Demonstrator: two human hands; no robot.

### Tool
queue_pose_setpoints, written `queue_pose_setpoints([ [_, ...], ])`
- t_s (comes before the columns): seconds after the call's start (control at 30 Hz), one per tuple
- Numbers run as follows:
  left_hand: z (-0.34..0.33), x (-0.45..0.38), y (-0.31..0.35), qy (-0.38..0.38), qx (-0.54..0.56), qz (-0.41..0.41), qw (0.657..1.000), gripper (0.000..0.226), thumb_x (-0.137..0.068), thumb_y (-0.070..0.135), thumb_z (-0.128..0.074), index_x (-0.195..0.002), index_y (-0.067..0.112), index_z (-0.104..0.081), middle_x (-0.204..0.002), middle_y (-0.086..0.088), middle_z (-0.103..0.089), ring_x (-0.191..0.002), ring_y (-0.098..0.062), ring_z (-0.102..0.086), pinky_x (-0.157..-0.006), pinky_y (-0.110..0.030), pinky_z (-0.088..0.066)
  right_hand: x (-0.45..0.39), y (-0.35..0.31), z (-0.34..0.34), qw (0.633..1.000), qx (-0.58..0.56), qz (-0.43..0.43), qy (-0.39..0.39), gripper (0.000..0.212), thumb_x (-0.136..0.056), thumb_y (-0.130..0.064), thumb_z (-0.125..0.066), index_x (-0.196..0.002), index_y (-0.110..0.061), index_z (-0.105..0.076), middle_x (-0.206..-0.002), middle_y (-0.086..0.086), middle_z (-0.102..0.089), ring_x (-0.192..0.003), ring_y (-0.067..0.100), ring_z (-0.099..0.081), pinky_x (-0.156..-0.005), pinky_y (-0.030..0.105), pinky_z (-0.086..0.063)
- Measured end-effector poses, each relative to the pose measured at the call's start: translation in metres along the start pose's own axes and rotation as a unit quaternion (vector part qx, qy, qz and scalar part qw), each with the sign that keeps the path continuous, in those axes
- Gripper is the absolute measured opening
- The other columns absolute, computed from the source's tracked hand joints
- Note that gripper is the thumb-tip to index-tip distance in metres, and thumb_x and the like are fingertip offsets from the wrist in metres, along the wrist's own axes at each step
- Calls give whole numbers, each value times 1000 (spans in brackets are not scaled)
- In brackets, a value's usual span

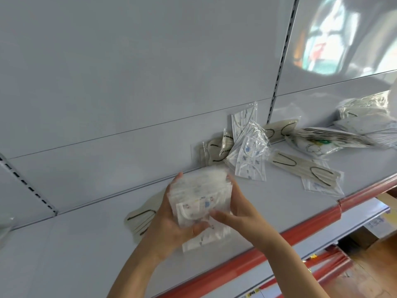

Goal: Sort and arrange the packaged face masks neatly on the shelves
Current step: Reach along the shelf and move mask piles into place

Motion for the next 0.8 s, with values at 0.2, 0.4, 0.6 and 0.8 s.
queue_pose_setpoints([
  [0.2, 5, -7, -17, 113, 35, 66, 991, 40, -74, 24, -88, -110, 25, -71, -98, 12, -79, -92, -8, -75, -75, -27, -58, -40, -6, 76, 953, 131, -39, 270, 53, -92, -61, -54, -127, -23, -63, -123, -6, -68, -113, 0, -61, -100, 34, -45],
  [0.4, 5, -3, -28, 174, 171, 124, 962, 48, -63, 22, -95, -105, 21, -73, -97, 0, -80, -90, -21, -77, -83, -40, -57, -135, 4, 133, 867, 225, -204, 394, 117, -85, -58, -65, -156, -5, 11, -164, 21, 1, -151, 41, -5, -121, 49, -13],
  [0.6, 12, 6, -33, 182, 176, 120, 960, 42, -68, -1, -90, -102, 13, -72, -95, -6, -80, -81, -17, -78, -64, -28, -63, -166, 16, 154, 871, 188, -213, 400, 116, -82, -48, -68, -156, -11, 13, -162, 20, -9, -143, 46, -26, -113, 49, -32],
  [0.8, 13, 9, -29, 180, 188, 121, 958, 48, -63, 9, -94, -106, 14, -72, -95, -1, -81, -88, -19, -78, -70, -31, -62, -160, 22, 164, 874, 219, -201, 385, 81, -87, -20, -63, -152, -7, -17, -149, 20, -35, -124, 40, -50, -89, 40, -47],
])
Point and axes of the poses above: each hand's wrist, its own x-axis away from the middle knuckle, its own z-axis out of the back of the hand, y = z × x, the point moved 6 cm from there along -x, towards the middle knuckle
